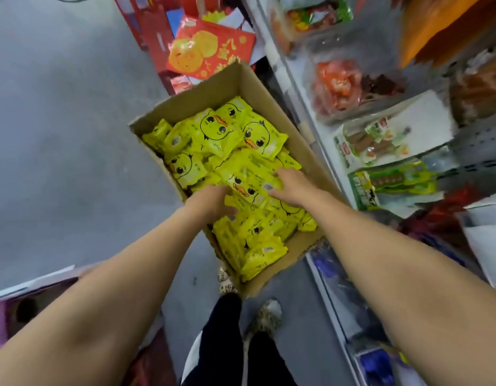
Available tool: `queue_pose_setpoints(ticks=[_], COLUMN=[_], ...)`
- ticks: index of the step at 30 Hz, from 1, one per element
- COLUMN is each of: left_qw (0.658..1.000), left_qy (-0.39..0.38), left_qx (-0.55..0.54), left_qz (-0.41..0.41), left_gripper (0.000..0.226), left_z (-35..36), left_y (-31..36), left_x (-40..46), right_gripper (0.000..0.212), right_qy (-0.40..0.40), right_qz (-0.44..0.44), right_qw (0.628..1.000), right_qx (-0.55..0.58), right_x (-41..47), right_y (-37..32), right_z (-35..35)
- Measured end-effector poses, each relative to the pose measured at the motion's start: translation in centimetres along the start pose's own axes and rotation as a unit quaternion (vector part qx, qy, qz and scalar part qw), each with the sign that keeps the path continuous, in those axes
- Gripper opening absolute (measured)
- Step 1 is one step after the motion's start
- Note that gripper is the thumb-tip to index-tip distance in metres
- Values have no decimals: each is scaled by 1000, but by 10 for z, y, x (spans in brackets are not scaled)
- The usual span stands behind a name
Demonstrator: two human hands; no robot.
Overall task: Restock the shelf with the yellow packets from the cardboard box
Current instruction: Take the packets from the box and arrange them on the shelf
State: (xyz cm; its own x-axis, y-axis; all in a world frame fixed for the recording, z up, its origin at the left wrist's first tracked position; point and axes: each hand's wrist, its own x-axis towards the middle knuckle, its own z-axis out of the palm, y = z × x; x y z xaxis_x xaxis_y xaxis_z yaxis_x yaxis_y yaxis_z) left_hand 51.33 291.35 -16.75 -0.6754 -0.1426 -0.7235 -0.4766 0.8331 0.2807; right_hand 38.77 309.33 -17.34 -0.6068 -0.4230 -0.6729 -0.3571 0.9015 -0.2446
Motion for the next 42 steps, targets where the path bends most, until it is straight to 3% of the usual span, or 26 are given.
queue_pose_setpoints(ticks=[5, 10, 13, 17, 20, 22, 24, 26, 29, 32, 34, 37, 40, 42], left_qw=[987, 981, 979, 965, 967, 966, 956, 958, 984, 998, 999, 978, 923, 885], left_qy=[-128, -159, -174, -215, -178, -101, -28, -15, -57, -27, -10, -1, -17, -21], left_qx=[96, 67, 13, 73, 136, 200, 250, 238, 130, 28, -48, -206, -381, -463], left_qz=[29, 84, 105, 134, 123, 130, 153, 161, 109, 42, 17, -22, -39, -33], left_gripper=[61, 52, 63, 70, 58, 46, 41, 43, 47, 57, 56, 69, 99, 96], left_z=[37, 38, 32, 39, 49, 51, 51, 47, 35, 16, 6, -5, -16, -22], left_y=[-12, -8, -3, -6, -9, -8, -6, -6, -10, -10, -8, -3, 14, 30], left_x=[23, 37, 39, 41, 38, 32, 28, 27, 23, 11, 1, -17, -46, -68], right_gripper=[79, 103, 109, 115, 104, 89, 68, 38, 25, 52, 60, 73, 52, 87], right_qy=[15, -15, 15, 54, 93, 91, 59, 12, -28, -37, -36, 11, 52, 79], right_qz=[-15, -7, 7, 44, 67, 60, 64, 100, 174, 172, 153, 125, 87, 76], right_qw=[1000, 1000, 999, 997, 992, 993, 995, 967, 876, 827, 807, 831, 858, 870], right_qx=[-9, 24, 40, -17, -59, -45, 38, 236, 450, 534, 569, 541, 504, 481], right_x=[35, 53, 55, 59, 64, 65, 61, 51, 27, 5, -13, -49, -80, -97], right_y=[10, 13, 7, -14, -27, -25, -17, -7, 6, 26, 31, 26, 30, 34], right_z=[17, 37, 47, 55, 56, 52, 40, 28, 18, 18, 13, -14, -38, -54])
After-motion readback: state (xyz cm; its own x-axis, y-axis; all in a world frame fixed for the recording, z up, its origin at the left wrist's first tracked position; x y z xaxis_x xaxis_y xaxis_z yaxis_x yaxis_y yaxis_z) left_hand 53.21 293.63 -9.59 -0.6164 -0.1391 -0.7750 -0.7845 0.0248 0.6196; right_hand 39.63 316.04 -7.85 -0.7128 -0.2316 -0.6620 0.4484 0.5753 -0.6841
